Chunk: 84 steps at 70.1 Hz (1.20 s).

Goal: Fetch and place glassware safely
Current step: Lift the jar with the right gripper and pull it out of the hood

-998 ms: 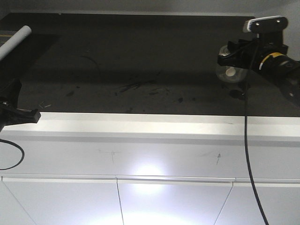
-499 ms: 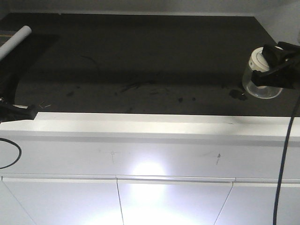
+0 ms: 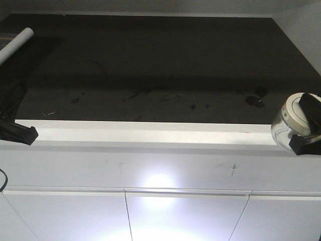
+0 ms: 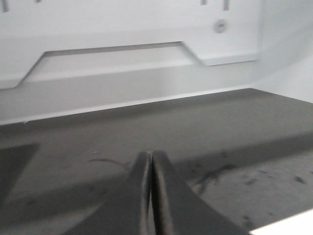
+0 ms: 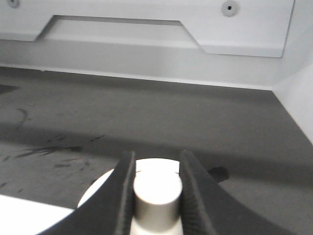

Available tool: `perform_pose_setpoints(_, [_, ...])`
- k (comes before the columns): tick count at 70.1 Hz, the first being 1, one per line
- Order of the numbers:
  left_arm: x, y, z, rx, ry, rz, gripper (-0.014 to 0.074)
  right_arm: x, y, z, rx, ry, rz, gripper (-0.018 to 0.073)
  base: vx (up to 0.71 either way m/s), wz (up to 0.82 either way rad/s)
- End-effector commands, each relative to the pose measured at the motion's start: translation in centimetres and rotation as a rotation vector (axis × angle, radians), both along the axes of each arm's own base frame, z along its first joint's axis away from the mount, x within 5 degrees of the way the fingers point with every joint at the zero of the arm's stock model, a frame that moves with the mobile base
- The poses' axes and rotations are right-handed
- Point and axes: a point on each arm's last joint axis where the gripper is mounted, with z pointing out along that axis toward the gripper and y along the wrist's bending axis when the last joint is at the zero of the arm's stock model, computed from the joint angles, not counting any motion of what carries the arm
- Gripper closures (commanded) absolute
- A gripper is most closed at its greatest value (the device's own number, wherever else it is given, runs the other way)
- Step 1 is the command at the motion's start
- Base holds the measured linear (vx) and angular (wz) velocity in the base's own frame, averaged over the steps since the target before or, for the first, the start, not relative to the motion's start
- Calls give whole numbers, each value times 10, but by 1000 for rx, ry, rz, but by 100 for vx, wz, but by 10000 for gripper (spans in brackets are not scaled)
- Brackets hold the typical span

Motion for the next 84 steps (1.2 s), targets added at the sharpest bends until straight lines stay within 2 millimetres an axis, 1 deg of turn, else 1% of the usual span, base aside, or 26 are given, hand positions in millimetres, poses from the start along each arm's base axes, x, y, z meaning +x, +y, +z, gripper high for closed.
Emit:
perform_pose_setpoints(1, [-9,-7,19,-30,-84,-85,603,-8,8,14,31,-120,93,563,0,0])
perform_pose_setpoints(6, [-13,-11,20,-29,-71,-127,603,-11,13,9,18,-96,145,563,0,0])
perform_pose_setpoints(17, [-15,-16,17,-28,-33,-187,603,-13,22,6,19,-62,257,562,0,0])
perform_pose_setpoints(28, [-18,-21,15,-35,-9,-245,603,-13,24,3,22,-34,280,562,0,0])
perform_pose_setpoints(33, [-19,-25,14,-28,1,-278,603,-13,30,1,14,-23,307,561,0,0])
perform_pose_setpoints(44, [-21,-30,14,-20,3,-305,603,-9,49,-10,-55,53,386,561,0,0])
perform_pose_setpoints(52, [-21,-30,14,-18,3,-309,603,-2,64,-16,-57,119,418,561,0,0])
perform_pose_setpoints(63, [-21,-30,14,-17,3,-310,603,10,88,-19,-72,155,497,561,0,0])
perform_pose_setpoints(70, [-21,-30,14,-17,3,-310,603,14,104,-19,-71,164,553,561,0,0])
perform_pose_setpoints(76, [-21,-31,14,-22,6,-310,603,14,114,-23,-59,185,587,561,0,0])
perform_pose_setpoints(84, [-21,-31,14,-22,6,-310,603,11,122,-27,-59,200,623,561,0,0])
